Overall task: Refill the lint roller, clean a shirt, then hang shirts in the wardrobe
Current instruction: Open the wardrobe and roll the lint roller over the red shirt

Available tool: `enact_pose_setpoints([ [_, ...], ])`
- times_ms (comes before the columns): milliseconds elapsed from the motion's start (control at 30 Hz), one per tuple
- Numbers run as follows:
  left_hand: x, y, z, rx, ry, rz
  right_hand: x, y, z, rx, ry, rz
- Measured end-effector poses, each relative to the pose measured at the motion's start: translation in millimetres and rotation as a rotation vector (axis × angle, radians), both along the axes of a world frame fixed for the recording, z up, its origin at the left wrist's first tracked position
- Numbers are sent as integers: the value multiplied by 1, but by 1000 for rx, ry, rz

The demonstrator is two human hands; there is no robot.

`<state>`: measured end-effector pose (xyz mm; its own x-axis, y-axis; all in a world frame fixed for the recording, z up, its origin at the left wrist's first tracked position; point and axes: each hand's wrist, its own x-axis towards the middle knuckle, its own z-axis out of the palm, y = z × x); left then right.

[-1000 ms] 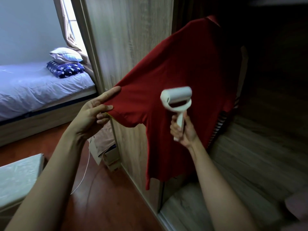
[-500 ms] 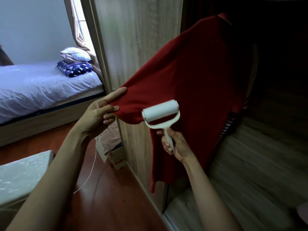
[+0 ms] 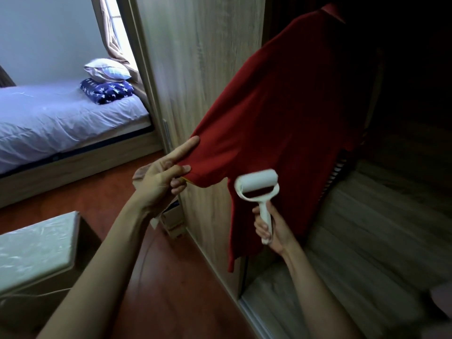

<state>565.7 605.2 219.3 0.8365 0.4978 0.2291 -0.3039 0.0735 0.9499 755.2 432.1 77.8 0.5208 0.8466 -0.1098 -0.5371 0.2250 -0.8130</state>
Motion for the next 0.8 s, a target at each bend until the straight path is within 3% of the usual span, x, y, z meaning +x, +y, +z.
enact_pose_setpoints([
  [133, 13, -33, -27, 186, 52, 122, 8, -28, -25, 59, 97, -112],
  [367, 51, -65, -91, 572, 88, 57, 36, -85, -33, -32, 116, -331],
  [800, 106, -78, -139, 466, 294, -307, -37, -176, -63, -126, 144, -677],
])
